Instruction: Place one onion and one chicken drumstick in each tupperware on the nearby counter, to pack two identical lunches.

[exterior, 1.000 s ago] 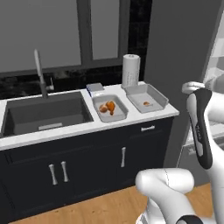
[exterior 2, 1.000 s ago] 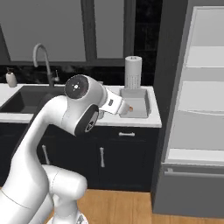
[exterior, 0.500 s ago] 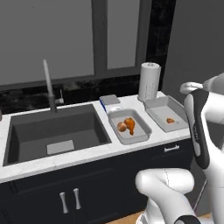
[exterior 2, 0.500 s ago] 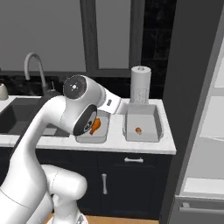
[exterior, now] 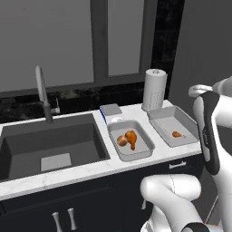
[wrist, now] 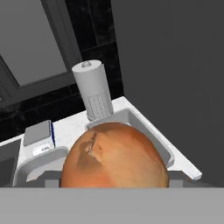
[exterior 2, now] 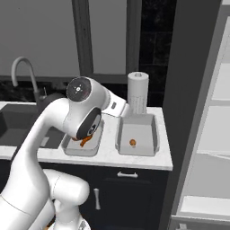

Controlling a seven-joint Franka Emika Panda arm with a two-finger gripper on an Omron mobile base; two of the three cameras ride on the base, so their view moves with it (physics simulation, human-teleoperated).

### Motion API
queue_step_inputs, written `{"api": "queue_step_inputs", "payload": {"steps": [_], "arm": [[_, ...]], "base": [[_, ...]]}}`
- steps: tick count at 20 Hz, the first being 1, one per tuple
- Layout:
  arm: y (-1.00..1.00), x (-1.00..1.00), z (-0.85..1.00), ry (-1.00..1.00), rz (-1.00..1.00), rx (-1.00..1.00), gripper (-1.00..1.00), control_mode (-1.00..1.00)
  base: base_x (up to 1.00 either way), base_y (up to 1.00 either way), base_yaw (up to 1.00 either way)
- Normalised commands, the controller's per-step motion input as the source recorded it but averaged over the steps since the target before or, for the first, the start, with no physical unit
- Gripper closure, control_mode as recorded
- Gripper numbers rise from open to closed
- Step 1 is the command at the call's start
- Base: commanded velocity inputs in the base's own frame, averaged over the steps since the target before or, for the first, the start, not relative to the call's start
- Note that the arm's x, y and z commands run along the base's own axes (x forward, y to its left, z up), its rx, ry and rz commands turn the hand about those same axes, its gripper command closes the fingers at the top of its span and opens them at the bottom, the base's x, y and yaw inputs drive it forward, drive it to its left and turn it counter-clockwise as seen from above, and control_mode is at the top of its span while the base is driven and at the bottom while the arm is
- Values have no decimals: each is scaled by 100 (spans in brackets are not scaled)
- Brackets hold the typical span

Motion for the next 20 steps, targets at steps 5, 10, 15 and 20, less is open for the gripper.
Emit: {"api": "queue_step_inputs", "payload": {"steps": [5,10,15,20], "arm": [[0,12,-5,3,1,0,100,-100],[2,74,-69,31,0,-5,100,-100],[20,48,-71,37,0,-13,100,-100],[-1,35,-47,26,0,0,100,-100]], "base": [[38,-21,6],[0,0,0],[0,0,0],[0,0,0]]}}
